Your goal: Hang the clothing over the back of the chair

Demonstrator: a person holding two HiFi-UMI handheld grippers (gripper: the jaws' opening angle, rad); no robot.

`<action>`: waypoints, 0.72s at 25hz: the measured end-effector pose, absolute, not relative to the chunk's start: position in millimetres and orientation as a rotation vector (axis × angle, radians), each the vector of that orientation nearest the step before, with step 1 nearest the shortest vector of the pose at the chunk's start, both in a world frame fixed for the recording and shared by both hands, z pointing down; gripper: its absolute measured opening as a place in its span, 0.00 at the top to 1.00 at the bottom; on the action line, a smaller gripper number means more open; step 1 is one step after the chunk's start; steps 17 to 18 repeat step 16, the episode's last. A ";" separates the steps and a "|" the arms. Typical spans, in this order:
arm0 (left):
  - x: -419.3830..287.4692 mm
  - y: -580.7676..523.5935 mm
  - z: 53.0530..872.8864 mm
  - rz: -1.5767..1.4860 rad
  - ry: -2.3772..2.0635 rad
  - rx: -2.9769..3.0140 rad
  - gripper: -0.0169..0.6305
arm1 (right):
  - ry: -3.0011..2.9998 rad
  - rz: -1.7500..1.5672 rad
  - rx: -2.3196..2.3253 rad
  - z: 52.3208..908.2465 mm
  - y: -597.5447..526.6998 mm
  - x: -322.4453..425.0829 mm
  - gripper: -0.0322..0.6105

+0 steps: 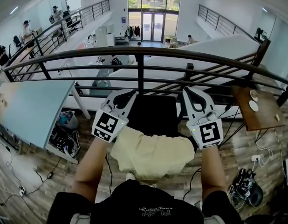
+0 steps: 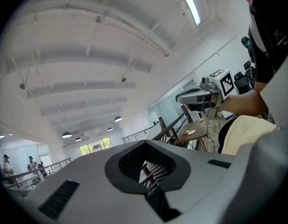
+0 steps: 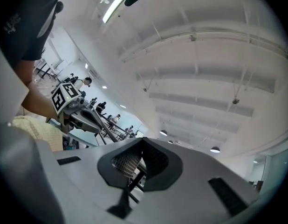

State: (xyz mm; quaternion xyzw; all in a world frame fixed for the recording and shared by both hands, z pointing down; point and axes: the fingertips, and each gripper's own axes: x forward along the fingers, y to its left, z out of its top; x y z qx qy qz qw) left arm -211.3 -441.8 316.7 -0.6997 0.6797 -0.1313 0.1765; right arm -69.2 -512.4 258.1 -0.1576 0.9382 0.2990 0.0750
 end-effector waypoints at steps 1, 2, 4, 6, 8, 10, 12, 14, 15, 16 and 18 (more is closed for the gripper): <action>-211.5 -440.6 317.2 -0.372 1.927 -1.979 0.95 | 2.818 0.898 -0.468 259.7 -511.4 -69.8 0.92; -211.8 -439.4 317.9 -0.372 1.931 -1.976 0.95 | 2.822 0.900 -0.464 261.4 -510.8 -70.1 0.92; -213.1 -437.5 319.9 -0.376 1.942 -1.971 0.95 | 2.832 0.901 -0.459 264.4 -510.1 -70.9 0.92; -216.1 -434.9 321.0 -0.382 1.951 -1.966 0.95 | 2.837 0.900 -0.456 266.2 -508.5 -73.3 0.92; -217.4 -432.6 321.2 -0.386 1.956 -1.964 0.95 | 2.838 0.902 -0.453 266.8 -506.6 -74.7 0.92; -216.8 -431.7 322.1 -0.395 1.960 -1.961 0.95 | 2.840 0.905 -0.452 267.4 -506.1 -74.5 0.92; -216.9 -430.5 322.8 -0.398 1.962 -1.952 0.95 | 2.840 0.907 -0.449 268.4 -505.9 -75.7 0.92; -217.4 -429.4 322.2 -0.395 1.959 -1.937 0.95 | 2.842 0.903 -0.447 270.2 -506.7 -76.9 0.92; -217.6 -428.9 321.6 -0.393 1.957 -1.929 0.95 | 2.843 0.900 -0.447 271.2 -507.6 -77.3 0.92; -217.7 -428.4 321.1 -0.390 1.955 -1.920 0.95 | 2.845 0.897 -0.447 272.3 -508.7 -77.7 0.92; -217.7 -428.4 321.1 -0.390 1.955 -1.920 0.95 | 2.845 0.897 -0.447 272.3 -508.7 -77.7 0.92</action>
